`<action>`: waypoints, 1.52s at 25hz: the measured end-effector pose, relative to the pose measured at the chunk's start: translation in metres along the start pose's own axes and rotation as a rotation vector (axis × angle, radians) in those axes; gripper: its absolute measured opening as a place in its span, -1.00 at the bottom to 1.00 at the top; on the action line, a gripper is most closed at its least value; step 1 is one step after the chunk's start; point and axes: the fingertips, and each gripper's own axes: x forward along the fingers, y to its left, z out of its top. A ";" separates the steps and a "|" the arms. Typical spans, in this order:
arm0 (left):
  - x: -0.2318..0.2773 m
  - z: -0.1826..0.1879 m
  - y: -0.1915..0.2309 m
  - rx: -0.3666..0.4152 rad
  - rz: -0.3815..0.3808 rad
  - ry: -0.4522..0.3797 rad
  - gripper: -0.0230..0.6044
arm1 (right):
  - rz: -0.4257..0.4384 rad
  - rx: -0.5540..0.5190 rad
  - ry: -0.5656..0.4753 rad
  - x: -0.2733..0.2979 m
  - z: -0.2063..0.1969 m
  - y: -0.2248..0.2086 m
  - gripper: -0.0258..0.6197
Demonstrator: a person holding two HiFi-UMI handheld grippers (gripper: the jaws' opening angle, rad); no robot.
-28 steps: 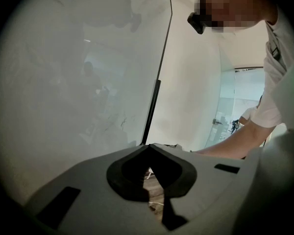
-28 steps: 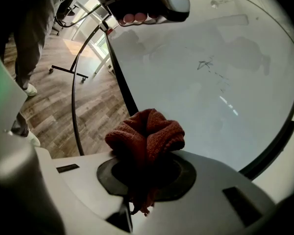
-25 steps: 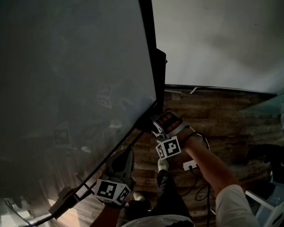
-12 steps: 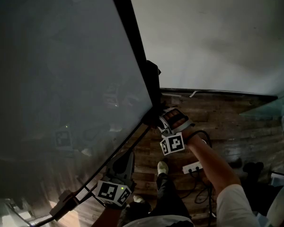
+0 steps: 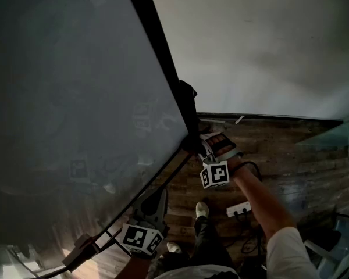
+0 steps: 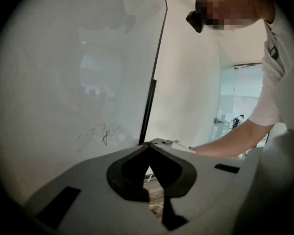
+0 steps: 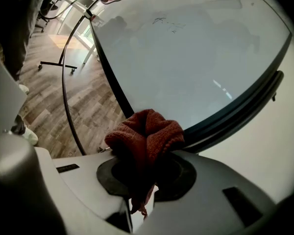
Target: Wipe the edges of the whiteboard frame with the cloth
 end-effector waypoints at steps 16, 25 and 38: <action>-0.010 0.007 -0.021 0.013 -0.112 -0.056 -0.90 | -0.065 0.445 0.101 -0.073 0.021 -0.022 -0.74; 0.003 0.036 -0.051 0.026 -0.196 -0.116 -0.90 | -0.187 0.660 0.088 -0.143 0.049 -0.063 -0.74; -0.067 0.074 -0.076 0.017 -0.219 -0.128 -0.90 | -0.285 1.180 -0.055 -0.255 0.115 -0.086 -0.74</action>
